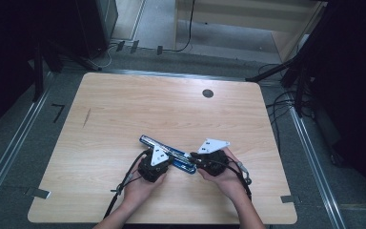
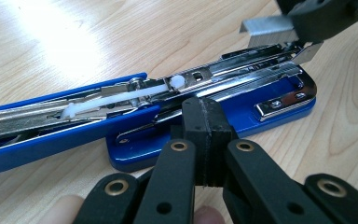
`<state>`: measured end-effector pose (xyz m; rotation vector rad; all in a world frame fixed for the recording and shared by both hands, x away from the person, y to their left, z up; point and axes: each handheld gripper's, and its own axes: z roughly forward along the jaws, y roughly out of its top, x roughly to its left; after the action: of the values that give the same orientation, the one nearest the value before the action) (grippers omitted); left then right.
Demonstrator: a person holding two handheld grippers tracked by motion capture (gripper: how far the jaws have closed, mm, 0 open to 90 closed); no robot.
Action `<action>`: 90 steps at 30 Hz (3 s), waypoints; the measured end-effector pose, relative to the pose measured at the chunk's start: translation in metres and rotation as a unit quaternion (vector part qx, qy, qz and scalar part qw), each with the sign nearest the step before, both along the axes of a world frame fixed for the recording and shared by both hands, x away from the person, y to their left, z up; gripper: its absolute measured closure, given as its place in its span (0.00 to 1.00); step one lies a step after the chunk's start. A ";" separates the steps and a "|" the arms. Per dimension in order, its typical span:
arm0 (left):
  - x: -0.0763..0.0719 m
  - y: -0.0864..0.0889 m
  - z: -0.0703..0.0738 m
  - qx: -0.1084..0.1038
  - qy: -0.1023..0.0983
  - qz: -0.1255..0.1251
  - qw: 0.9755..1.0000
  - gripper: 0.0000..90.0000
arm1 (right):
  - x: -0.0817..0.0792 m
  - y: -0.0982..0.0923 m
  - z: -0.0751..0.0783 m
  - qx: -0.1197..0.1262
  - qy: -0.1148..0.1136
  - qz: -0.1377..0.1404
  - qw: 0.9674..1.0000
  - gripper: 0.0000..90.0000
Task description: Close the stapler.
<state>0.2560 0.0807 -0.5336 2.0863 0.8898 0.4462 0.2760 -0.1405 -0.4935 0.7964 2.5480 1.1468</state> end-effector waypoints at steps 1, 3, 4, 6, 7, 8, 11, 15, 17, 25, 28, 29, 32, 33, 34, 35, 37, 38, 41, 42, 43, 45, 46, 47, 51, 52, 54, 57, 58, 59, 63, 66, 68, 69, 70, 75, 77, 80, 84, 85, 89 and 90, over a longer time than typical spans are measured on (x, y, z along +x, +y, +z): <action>0.000 0.000 0.000 0.000 0.000 0.000 1.000 1.00 | 0.000 0.000 0.000 0.000 0.000 0.000 1.000 0.89; 0.000 0.000 0.000 0.000 0.000 0.000 1.000 1.00 | 0.001 0.001 -0.002 -0.003 0.002 0.003 1.000 0.89; 0.000 0.000 0.000 0.000 0.000 0.000 1.000 1.00 | 0.002 0.001 -0.002 -0.005 0.003 0.006 1.000 0.89; 0.000 0.000 0.000 0.000 0.000 0.000 1.000 1.00 | 0.004 0.001 -0.004 -0.007 0.009 0.007 1.000 0.89; 0.000 0.000 0.000 0.000 0.000 0.000 1.000 1.00 | 0.004 0.001 -0.004 -0.007 0.009 0.007 1.000 0.89; 0.000 0.000 0.000 0.000 0.000 0.000 1.000 1.00 | 0.004 0.001 -0.004 -0.007 0.009 0.009 1.000 0.89; 0.000 0.000 0.000 0.000 0.000 0.000 1.000 1.00 | 0.005 0.003 -0.003 -0.018 0.008 0.015 1.000 0.89; 0.000 0.000 0.000 -0.001 0.002 0.000 1.000 1.00 | 0.005 0.005 0.000 -0.024 0.007 0.017 1.000 0.89; 0.000 0.000 0.000 -0.002 0.002 0.000 1.000 1.00 | 0.006 0.006 0.001 -0.027 0.007 0.021 0.999 0.89; 0.000 0.000 0.000 -0.001 0.002 -0.001 1.000 1.00 | 0.009 0.008 0.000 -0.036 0.013 0.031 0.999 0.89; 0.001 0.000 0.000 -0.001 0.000 -0.001 1.000 1.00 | 0.010 0.009 0.001 -0.039 0.012 0.038 0.998 0.89; 0.001 0.000 0.000 -0.001 0.000 -0.001 1.000 1.00 | 0.010 0.009 0.001 -0.039 0.012 0.038 0.998 0.89; 0.000 0.000 0.000 -0.002 0.001 -0.001 1.000 1.00 | 0.010 0.010 0.002 -0.042 0.014 0.040 0.998 0.89; 0.000 0.000 0.000 -0.002 0.000 -0.001 1.000 1.00 | 0.010 0.010 0.002 -0.044 0.014 0.041 0.998 0.89; 0.000 0.000 0.000 -0.001 0.000 -0.001 1.000 1.00 | 0.011 0.010 0.003 -0.045 0.015 0.041 0.998 0.89; 0.001 0.000 0.000 -0.001 0.000 -0.001 1.000 1.00 | 0.011 0.010 0.003 -0.045 0.015 0.041 0.998 0.89; 0.000 0.000 0.000 -0.001 0.000 -0.001 1.000 1.00 | 0.011 0.010 0.003 -0.046 0.015 0.042 0.998 0.89; 0.001 0.000 0.000 -0.001 0.000 -0.001 1.000 1.00 | 0.011 0.011 0.003 -0.047 0.017 0.043 0.998 0.89; 0.000 0.000 0.000 -0.001 0.000 -0.001 1.000 1.00 | 0.012 0.011 0.003 -0.049 0.018 0.045 0.998 0.89; 0.000 0.000 0.000 -0.002 0.001 0.000 1.000 1.00 | 0.012 0.011 0.003 -0.050 0.016 0.045 0.998 0.89; 0.000 0.000 0.000 -0.002 0.001 -0.001 1.000 1.00 | 0.012 0.011 0.003 -0.050 0.016 0.045 0.998 0.89; 0.000 0.000 0.000 -0.003 0.001 -0.001 1.000 1.00 | 0.013 0.011 0.003 -0.051 0.017 0.046 0.997 0.89; 0.000 0.000 0.000 -0.003 0.001 -0.001 1.000 1.00 | 0.013 0.011 0.003 -0.052 0.017 0.046 0.997 0.89; 0.000 0.000 0.000 -0.003 0.001 -0.001 1.000 1.00 | 0.014 0.012 0.003 -0.053 0.018 0.047 0.997 0.89; 0.001 0.000 0.000 -0.002 0.001 -0.001 1.000 1.00 | 0.014 0.012 0.003 -0.056 0.020 0.051 0.997 0.89; 0.001 0.000 0.000 -0.002 0.001 -0.001 1.000 1.00 | 0.014 0.013 0.003 -0.057 0.021 0.051 0.997 0.89; 0.001 0.000 0.000 -0.003 0.001 -0.001 1.000 1.00 | 0.014 0.013 0.002 -0.058 0.022 0.052 0.997 0.89; 0.001 0.000 0.000 -0.003 0.001 -0.001 1.000 1.00 | 0.015 0.012 0.002 -0.057 0.022 0.053 0.997 0.89; 0.001 0.000 0.000 -0.003 0.001 -0.001 1.000 1.00 | 0.015 0.012 0.001 -0.059 0.024 0.052 0.997 0.89; 0.001 0.000 0.000 -0.003 0.001 -0.001 1.000 1.00 | 0.015 0.012 0.001 -0.059 0.024 0.052 0.997 0.89; 0.001 0.000 0.000 -0.003 0.001 -0.001 1.000 1.00 | 0.016 0.012 0.001 -0.058 0.027 0.052 0.997 0.89; 0.001 0.000 0.000 -0.003 0.001 -0.001 1.000 1.00 | 0.017 0.011 0.001 -0.054 0.029 0.054 0.997 0.89; 0.001 0.000 0.000 -0.002 0.001 -0.001 1.000 1.00 | 0.017 0.011 0.001 -0.056 0.030 0.055 0.996 0.89; 0.001 0.000 0.000 -0.002 0.001 -0.001 1.000 1.00 | 0.017 0.011 0.001 -0.056 0.030 0.055 0.996 0.89; 0.001 0.000 0.000 -0.003 0.001 -0.001 1.000 1.00 | 0.018 0.012 0.002 -0.061 0.031 0.057 0.996 0.89; 0.001 0.000 0.000 -0.002 0.001 -0.001 1.000 1.00 | 0.020 0.015 0.003 -0.068 0.032 0.062 0.995 0.89; 0.001 0.000 0.000 -0.003 0.001 -0.001 1.000 1.00 | 0.021 0.016 0.003 -0.069 0.036 0.062 0.995 0.89; 0.001 0.000 0.000 -0.002 0.001 -0.001 1.000 1.00 | 0.022 0.017 0.003 -0.071 0.036 0.062 0.995 0.89; 0.001 0.000 0.000 -0.002 0.001 -0.002 1.000 1.00 | 0.023 0.018 0.003 -0.066 0.043 0.058 0.995 0.89; 0.001 0.000 0.000 -0.002 0.001 -0.002 1.000 1.00 | 0.023 0.018 0.003 -0.066 0.043 0.058 0.995 0.89; 0.001 0.000 0.000 -0.001 0.001 -0.002 1.000 1.00 | 0.024 0.017 0.002 -0.063 0.044 0.058 0.995 0.88; 0.001 0.000 0.000 -0.001 0.001 -0.002 1.000 1.00 | 0.023 0.017 0.002 -0.062 0.045 0.056 0.995 0.89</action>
<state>0.2565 0.0808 -0.5336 2.0855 0.8872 0.4414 0.2995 -0.1233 -0.4914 0.6976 2.7384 0.9918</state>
